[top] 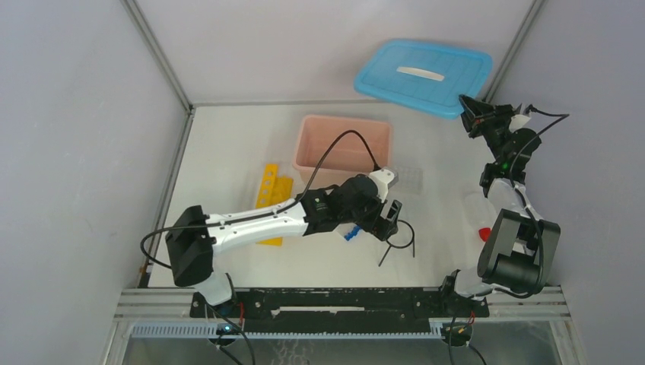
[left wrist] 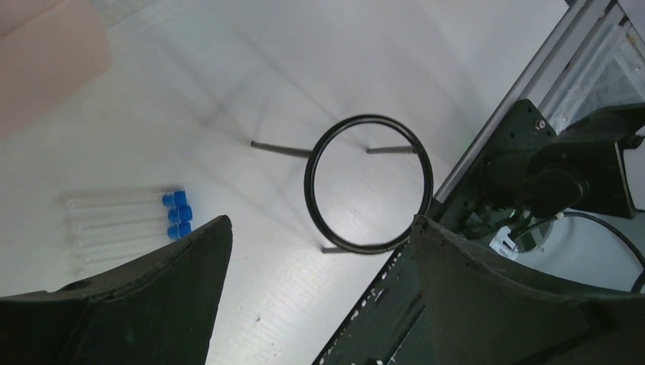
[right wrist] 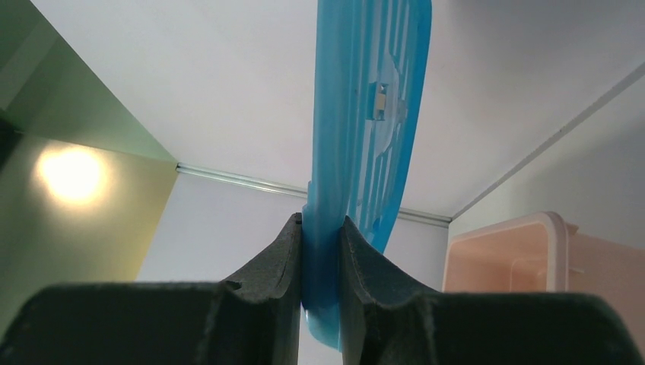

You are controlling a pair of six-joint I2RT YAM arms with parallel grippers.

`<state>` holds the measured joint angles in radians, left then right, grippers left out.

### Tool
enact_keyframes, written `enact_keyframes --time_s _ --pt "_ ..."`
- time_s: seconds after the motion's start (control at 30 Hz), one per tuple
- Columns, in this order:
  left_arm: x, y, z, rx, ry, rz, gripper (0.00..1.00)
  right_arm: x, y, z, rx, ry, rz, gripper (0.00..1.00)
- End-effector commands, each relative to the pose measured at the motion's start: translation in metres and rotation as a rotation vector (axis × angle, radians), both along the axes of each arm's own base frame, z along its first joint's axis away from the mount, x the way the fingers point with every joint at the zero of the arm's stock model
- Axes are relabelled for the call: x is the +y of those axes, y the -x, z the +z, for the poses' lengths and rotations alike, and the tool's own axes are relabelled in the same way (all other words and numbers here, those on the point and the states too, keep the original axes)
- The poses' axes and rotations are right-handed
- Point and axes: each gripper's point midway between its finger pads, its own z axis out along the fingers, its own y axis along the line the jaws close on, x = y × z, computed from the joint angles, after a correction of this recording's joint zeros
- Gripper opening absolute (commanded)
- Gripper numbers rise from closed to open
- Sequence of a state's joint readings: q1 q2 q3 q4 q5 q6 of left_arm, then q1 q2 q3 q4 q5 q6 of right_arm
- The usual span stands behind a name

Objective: Organize the chemistry lab equipment
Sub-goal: Pick up the chemistry item at the center of the board.

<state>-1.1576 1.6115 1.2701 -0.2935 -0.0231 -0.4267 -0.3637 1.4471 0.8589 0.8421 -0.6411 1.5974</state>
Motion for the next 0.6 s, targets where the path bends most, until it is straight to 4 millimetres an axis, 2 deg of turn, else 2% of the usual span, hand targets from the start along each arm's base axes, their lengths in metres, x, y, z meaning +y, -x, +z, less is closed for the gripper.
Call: enact_keyframes --time_s 0.0,0.2,0.57 --pt "-0.025 -0.014 0.027 -0.052 0.057 0.014 0.9 0.002 0.016 0.035 -0.127 0.03 -0.004 0.0" --pt "-0.032 -0.016 0.011 -0.023 -0.006 0.015 0.85 0.001 0.014 0.031 -0.12 0.032 -0.005 0.0" --pt "-0.025 -0.014 -0.014 0.001 -0.093 0.018 0.72 0.0 0.012 0.028 -0.123 0.026 -0.005 0.0"
